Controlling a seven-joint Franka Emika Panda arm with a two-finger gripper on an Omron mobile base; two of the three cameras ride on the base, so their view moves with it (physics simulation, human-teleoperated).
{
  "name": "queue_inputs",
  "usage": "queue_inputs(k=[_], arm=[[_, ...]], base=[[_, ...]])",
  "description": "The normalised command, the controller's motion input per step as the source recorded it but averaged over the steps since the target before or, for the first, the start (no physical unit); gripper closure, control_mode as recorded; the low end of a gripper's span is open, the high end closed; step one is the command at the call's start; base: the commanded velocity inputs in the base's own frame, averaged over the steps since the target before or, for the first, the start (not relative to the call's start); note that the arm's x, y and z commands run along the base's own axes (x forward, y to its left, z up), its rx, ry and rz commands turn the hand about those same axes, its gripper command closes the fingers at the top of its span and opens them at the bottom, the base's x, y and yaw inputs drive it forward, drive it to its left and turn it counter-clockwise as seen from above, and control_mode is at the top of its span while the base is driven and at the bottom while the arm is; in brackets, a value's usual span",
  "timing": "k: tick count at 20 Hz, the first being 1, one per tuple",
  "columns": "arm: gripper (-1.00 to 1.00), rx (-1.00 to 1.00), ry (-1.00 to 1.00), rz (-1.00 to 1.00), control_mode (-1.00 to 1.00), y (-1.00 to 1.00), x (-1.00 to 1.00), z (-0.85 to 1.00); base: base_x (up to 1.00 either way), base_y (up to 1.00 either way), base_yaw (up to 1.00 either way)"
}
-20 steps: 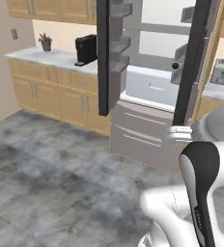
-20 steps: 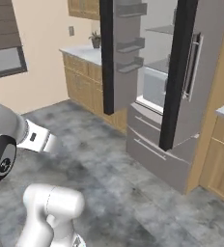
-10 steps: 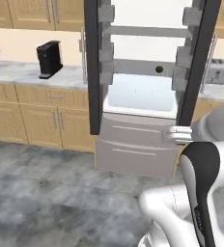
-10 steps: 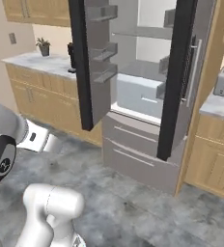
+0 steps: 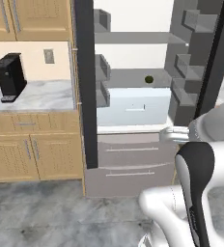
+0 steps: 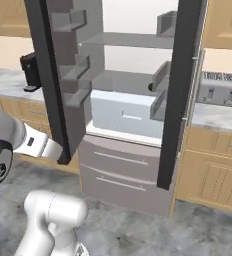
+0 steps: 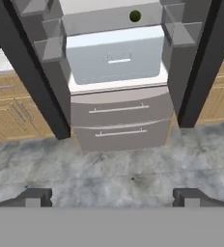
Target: Grab the garlic and lime from the fridge, place them in the blender, close the lid, and turn on the blender to create a marinade.
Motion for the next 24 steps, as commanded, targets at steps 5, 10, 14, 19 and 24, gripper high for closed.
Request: queue_inputs(k=[5, 10, 14, 19, 24], arm=[[-1.00, 0.00, 0.00, 0.00, 1.00, 0.00, 0.00, 0.00], [-1.00, 0.00, 0.00, 0.00, 1.00, 0.00, 0.00, 0.00], [-1.00, 0.00, 0.00, 0.00, 1.00, 0.00, 0.00, 0.00], [-1.00, 0.00, 0.00, 0.00, 1.00, 0.00, 0.00, 0.00], [-1.00, 0.00, 0.00, 0.00, 1.00, 0.00, 0.00, 0.00]], base=[[0.82, -0.19, -0.29], [0.67, -0.01, -0.11], [0.55, -0.01, -0.06], [0.68, -0.03, -0.09], [0.60, 0.00, -0.07]])
